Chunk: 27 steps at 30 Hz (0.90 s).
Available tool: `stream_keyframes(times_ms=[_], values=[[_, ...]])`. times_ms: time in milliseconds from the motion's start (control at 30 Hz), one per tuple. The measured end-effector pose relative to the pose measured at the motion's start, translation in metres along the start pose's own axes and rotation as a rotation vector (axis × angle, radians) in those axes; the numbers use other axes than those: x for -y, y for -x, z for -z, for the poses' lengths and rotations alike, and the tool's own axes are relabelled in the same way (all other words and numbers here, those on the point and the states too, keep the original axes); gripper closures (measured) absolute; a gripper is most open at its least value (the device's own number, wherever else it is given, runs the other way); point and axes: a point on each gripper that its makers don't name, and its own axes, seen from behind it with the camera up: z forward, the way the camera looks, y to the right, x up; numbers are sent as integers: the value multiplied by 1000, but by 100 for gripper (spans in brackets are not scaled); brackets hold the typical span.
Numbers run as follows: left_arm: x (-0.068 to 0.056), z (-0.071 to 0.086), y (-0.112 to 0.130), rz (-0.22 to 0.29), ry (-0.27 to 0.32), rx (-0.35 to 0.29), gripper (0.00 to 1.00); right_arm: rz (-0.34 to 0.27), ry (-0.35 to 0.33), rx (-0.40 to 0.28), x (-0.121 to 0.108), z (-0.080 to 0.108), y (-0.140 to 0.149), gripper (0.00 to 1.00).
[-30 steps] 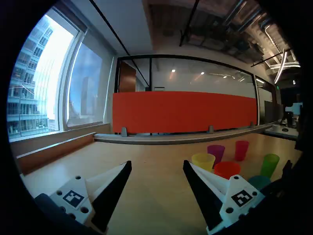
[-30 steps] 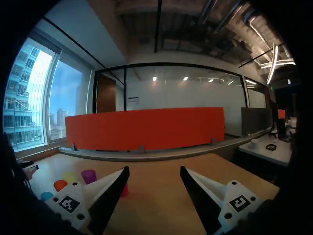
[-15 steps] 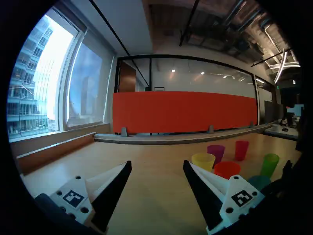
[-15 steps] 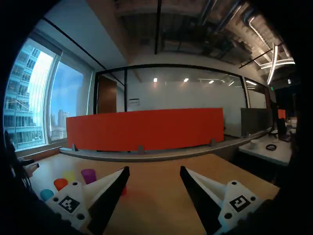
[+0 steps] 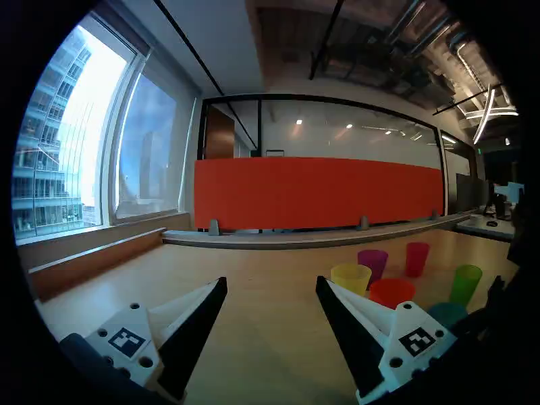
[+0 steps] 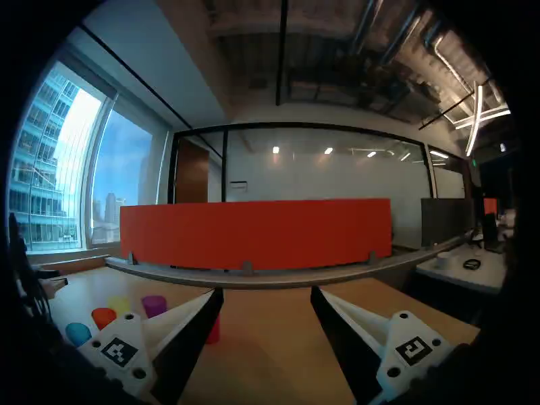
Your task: Pour water
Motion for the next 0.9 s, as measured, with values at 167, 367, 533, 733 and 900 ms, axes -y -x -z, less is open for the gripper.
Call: stream_keyframes(times_ms=[167,367,533,733,900], values=[[0,0,0,0,0,0,2,9,5,-26,4,-8,2,0],[0,-1,0,0,0,0,2,0,16,-29,8,-13,18,0],[0,-1,0,0,0,0,2,-7,18,2,11,-15,41,0],[0,0,0,0,0,0,2,-24,26,31,11,-17,61,0],[0,0,0,0,0,0,2,-17,22,50,13,-17,72,0]])
